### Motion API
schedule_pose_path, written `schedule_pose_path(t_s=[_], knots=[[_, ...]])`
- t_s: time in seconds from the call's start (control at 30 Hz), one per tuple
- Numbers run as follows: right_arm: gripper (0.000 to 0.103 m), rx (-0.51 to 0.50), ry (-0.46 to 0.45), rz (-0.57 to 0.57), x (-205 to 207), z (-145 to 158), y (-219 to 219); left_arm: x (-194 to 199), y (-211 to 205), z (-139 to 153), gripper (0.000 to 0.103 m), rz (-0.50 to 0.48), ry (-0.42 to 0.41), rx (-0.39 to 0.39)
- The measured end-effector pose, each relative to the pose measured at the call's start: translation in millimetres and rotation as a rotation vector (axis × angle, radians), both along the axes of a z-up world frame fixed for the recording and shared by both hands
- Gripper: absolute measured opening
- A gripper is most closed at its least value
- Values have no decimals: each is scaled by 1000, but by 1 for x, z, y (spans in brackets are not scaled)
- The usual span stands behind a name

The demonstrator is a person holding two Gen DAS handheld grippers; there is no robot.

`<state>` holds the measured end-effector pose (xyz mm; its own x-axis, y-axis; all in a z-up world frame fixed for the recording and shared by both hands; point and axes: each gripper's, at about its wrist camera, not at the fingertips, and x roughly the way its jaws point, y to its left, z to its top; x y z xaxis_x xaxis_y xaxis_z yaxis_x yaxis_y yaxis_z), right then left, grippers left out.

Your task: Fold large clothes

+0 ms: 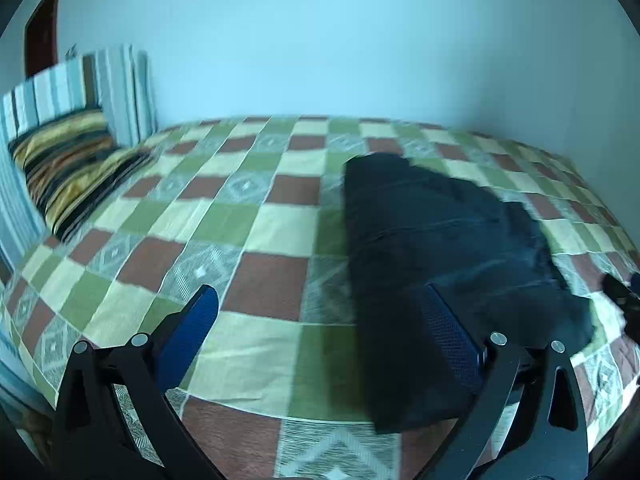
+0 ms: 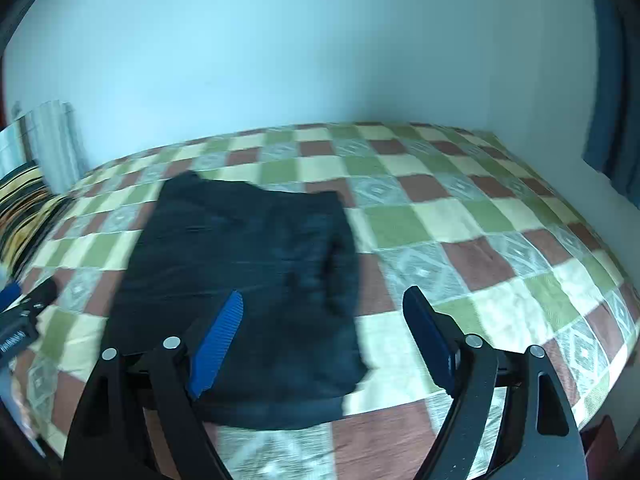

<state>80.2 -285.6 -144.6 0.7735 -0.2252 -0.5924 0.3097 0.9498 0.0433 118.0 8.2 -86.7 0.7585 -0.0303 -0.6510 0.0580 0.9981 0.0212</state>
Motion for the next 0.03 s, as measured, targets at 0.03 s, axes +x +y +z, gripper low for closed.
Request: schedule_pose_path(t_s=[0.03], knots=[[86,-1,1,-27,1,-4,-13,9,12,-8,101,29,19,3]])
